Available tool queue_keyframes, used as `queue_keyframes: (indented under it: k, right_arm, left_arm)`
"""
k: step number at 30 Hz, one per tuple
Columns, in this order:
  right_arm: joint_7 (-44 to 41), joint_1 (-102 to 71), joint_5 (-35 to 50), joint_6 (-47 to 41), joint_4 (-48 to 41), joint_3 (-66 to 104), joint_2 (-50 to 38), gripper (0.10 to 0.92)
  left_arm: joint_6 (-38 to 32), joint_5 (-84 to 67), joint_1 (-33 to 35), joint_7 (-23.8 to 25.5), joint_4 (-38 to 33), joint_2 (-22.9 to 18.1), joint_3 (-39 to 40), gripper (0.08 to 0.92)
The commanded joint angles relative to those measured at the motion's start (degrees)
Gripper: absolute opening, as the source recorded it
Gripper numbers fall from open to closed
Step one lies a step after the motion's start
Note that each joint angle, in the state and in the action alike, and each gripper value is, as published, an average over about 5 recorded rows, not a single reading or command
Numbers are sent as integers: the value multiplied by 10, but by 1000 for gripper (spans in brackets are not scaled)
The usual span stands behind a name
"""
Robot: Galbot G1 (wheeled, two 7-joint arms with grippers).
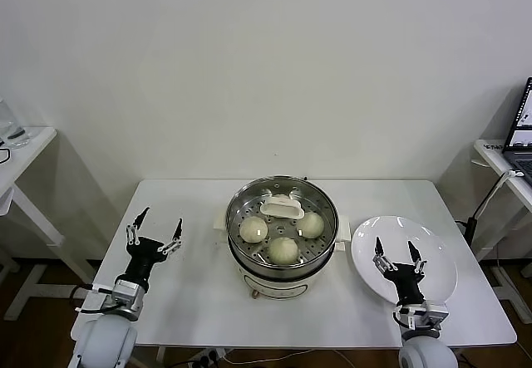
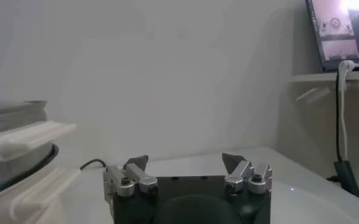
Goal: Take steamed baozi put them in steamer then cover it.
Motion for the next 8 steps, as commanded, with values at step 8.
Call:
queue_keyframes:
  k: [8]
  right_arm:
    - [-5, -8, -8, 2, 8, 0, -3, 823]
  left_arm:
    - [-37, -36, 14, 4, 20, -6, -24, 823]
